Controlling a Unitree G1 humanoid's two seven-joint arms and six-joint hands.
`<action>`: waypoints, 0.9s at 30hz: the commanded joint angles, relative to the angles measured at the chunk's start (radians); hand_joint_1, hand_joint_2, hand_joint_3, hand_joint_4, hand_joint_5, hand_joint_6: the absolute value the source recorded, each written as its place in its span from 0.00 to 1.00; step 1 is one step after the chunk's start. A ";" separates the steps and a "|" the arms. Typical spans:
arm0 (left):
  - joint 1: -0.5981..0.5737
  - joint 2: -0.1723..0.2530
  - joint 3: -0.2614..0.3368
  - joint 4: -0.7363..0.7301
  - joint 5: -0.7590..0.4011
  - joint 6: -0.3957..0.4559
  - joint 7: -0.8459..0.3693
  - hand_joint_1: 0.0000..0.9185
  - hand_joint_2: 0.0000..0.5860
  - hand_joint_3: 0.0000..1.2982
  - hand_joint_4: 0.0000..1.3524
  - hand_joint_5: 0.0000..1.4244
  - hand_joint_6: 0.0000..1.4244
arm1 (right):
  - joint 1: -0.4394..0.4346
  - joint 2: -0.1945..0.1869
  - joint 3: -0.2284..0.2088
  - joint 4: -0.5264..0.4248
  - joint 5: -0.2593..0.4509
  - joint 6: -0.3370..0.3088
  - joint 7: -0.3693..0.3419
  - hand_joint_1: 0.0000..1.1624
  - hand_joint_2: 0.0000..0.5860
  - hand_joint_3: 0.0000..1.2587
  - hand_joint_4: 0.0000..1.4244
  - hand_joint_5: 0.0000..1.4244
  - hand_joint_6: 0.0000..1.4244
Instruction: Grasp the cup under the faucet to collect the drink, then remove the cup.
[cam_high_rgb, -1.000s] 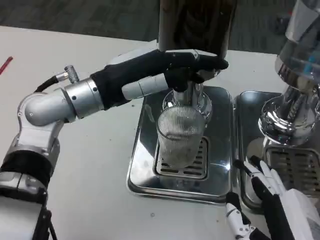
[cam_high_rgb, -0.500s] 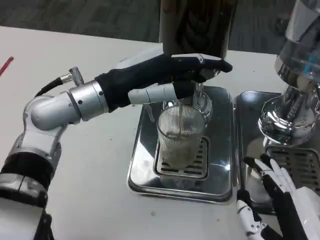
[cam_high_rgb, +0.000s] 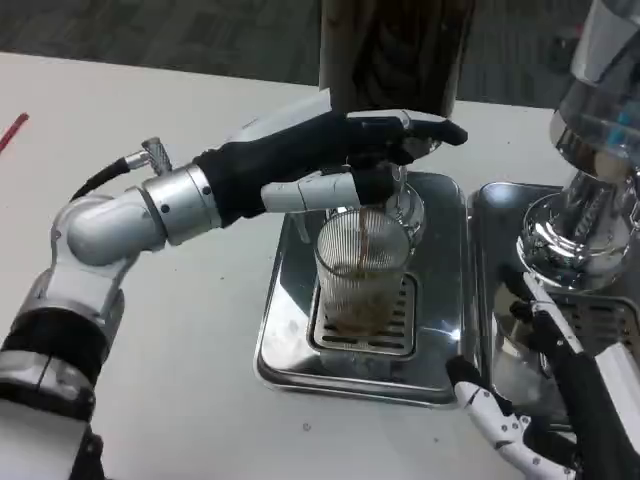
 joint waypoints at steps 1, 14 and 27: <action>0.079 0.021 -0.053 0.055 0.112 0.065 -0.024 0.00 0.01 0.17 0.06 0.03 0.06 | -0.067 -0.009 -0.019 0.060 0.089 -0.058 0.036 0.49 0.49 0.03 0.05 0.08 0.12; 0.085 0.026 -0.057 0.045 0.114 0.056 -0.016 0.00 0.04 0.17 0.07 0.03 0.07 | -0.192 -0.029 -0.034 0.184 0.196 -0.095 0.131 0.55 0.40 0.00 0.00 0.00 0.03; 0.090 0.026 -0.055 0.033 0.113 0.059 -0.012 0.00 0.05 0.17 0.07 0.04 0.07 | -0.288 -0.034 -0.040 0.283 0.258 -0.098 0.180 0.54 0.41 0.00 0.00 0.00 0.00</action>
